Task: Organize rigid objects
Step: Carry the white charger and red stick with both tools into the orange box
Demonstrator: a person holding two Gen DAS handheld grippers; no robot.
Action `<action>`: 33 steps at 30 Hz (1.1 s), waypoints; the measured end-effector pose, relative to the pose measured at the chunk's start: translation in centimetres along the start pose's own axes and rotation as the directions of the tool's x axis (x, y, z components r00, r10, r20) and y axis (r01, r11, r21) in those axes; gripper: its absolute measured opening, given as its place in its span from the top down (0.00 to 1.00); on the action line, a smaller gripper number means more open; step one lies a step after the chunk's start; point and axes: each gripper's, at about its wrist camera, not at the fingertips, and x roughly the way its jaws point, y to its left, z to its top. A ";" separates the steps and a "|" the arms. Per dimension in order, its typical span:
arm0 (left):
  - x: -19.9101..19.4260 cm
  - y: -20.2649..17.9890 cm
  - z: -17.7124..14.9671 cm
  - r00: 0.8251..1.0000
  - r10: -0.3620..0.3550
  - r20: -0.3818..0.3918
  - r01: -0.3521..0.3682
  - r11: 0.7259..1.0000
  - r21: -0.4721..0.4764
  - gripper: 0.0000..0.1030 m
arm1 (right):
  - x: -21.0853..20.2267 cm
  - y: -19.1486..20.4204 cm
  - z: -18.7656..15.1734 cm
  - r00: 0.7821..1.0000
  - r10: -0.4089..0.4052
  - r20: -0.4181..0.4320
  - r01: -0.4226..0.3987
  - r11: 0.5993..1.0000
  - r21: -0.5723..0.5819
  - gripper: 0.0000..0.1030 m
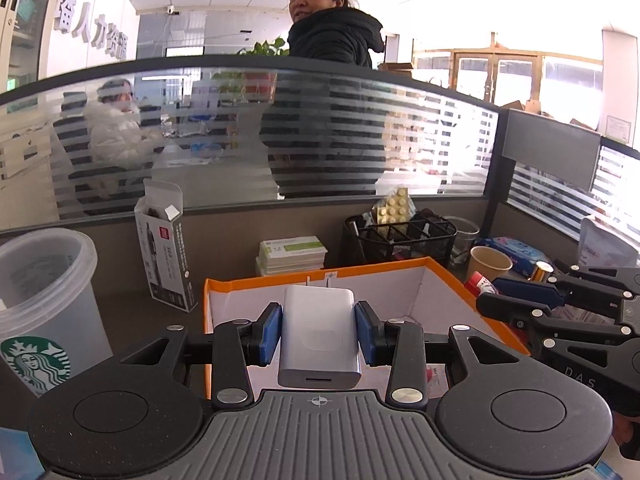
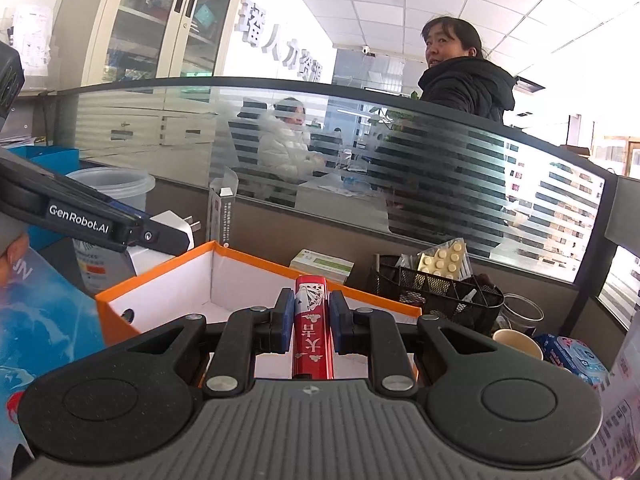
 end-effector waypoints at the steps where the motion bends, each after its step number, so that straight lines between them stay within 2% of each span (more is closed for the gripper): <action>1: 0.5 0.1 0.0 1.000 0.000 -0.009 0.000 1.000 -0.003 0.64 | 0.3 -0.1 0.0 1.000 0.003 -0.006 -0.003 1.000 0.003 0.83; 16: 6.9 1.8 -1.8 0.989 0.008 -0.147 -0.017 0.998 -0.060 0.64 | 6.7 -0.9 -1.4 0.990 0.052 -0.131 -0.043 0.997 0.067 0.83; 24: 8.5 2.0 -2.6 0.978 0.022 -0.208 -0.035 0.998 -0.060 0.64 | 9.6 -0.3 -2.0 0.972 0.083 -0.221 -0.071 0.995 0.063 0.83; 33: 9.3 1.5 -2.9 0.970 0.015 -0.242 -0.029 0.998 -0.053 0.64 | 10.7 0.1 -2.3 0.962 0.072 -0.264 -0.063 0.997 0.045 0.83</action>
